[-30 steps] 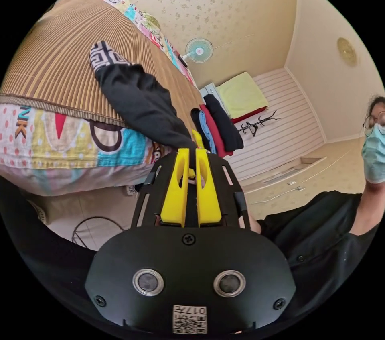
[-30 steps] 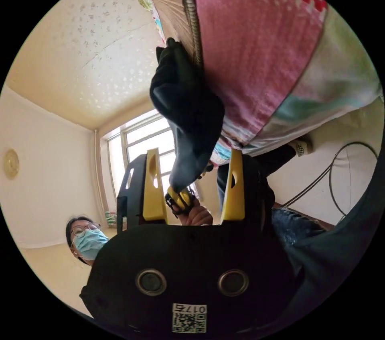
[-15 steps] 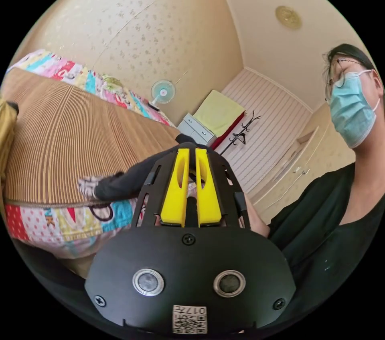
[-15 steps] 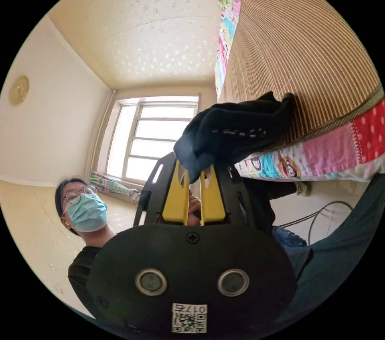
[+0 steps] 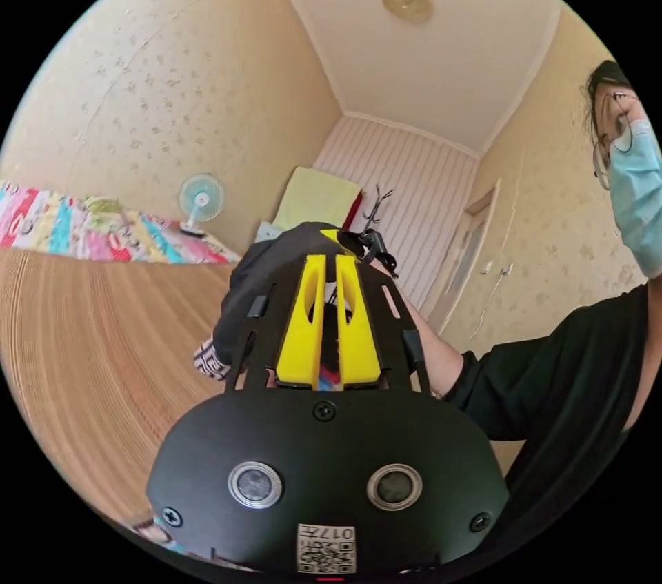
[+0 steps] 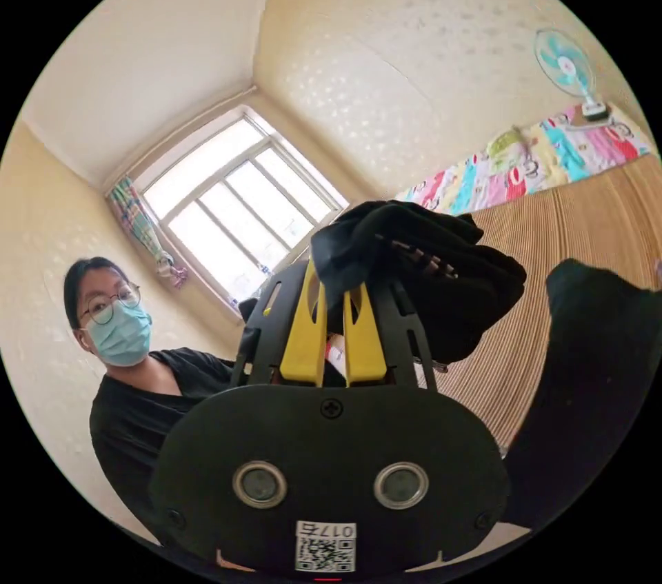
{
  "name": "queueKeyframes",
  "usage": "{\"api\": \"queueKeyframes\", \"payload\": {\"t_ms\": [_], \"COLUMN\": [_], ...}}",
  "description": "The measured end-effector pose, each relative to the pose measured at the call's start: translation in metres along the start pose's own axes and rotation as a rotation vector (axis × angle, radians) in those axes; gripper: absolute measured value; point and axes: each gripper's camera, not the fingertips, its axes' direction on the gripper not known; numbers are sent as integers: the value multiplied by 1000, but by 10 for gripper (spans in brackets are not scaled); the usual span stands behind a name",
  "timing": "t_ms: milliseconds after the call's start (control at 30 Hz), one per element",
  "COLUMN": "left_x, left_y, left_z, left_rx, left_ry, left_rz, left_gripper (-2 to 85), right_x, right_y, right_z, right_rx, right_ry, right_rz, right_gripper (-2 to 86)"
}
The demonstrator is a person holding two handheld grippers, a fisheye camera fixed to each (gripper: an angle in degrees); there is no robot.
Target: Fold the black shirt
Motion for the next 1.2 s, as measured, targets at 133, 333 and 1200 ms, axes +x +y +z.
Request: {"api": "queueKeyframes", "payload": {"t_ms": [133,333,1200], "left_x": [4,-18,-47], "left_y": [-3,87,124], "left_z": [112,258,-105], "left_rx": [-137,-425,-345], "left_ry": [-9,62,-552], "left_rz": [-22,-248,-328], "left_gripper": [28,31,-9], "right_x": [0,85,-138], "right_y": [20,165,332], "right_z": [-68,-130,153], "right_rx": [56,120,278], "right_ry": [247,462,954], "right_rz": [39,467,-88], "right_gripper": [6,3,14]}}
